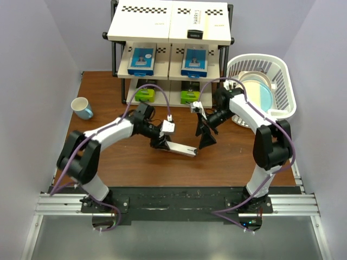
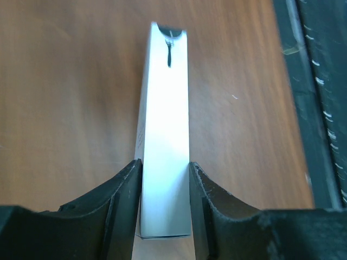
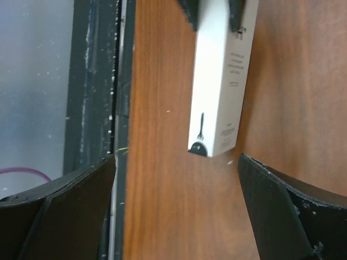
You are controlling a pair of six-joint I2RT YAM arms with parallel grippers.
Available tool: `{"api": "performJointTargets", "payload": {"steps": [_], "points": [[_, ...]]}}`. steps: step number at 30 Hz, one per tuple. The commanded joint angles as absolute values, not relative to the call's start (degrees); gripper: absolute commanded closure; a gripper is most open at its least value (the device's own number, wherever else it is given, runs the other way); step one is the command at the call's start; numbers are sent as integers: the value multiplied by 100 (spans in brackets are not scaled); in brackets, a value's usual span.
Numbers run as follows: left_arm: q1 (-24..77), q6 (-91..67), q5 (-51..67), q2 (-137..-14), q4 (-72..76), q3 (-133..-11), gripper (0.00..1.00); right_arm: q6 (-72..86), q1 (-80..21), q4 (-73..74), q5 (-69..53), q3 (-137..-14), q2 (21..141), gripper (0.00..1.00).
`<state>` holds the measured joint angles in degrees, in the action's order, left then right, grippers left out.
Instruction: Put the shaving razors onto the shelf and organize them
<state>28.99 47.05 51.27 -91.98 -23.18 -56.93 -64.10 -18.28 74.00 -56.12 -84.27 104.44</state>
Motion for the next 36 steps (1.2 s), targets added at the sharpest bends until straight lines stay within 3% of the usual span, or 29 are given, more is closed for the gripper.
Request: {"api": "performJointTargets", "payload": {"steps": [1, 4, 7, 12, 16, 18, 21, 26, 36], "points": [[2751, 6116, 6055, -10211, -5095, -6590, 67, -5687, -1907, 6708, -5432, -8034, 10073, 1], [2716, 6643, 6222, -11011, -6106, -7170, 67, -5424, -1916, 6313, -5292, -7911, 9967, 1], [2628, 6505, 6302, -11364, -6197, -7479, 60, -5107, -1925, 5856, -5142, -7822, 9836, 1], [2514, 4549, 5532, -10390, -3414, -6690, 40, -4633, -1951, 5274, -4914, -7620, 9633, 1], [2487, 3719, 4809, -9985, -2279, -6390, 36, -4386, -2021, 4809, -4659, -7401, 9536, 1], [2461, 3351, 4668, -9967, -2145, -6363, 36, -4324, -2074, 4781, -4676, -7383, 9571, 1], [2426, 3252, 4658, -9774, -2005, -6180, 27, -4350, -2284, 4781, -4624, -7383, 9554, 1], [2382, 2902, 4378, -8773, -1617, -5502, 25, -3914, -2943, 3869, -3799, -6760, 9124, 1], [1997, -217, 1733, -7568, -1477, -4914, 19, -2304, -4042, 2645, -1829, -6600, 9395, 1]]}}
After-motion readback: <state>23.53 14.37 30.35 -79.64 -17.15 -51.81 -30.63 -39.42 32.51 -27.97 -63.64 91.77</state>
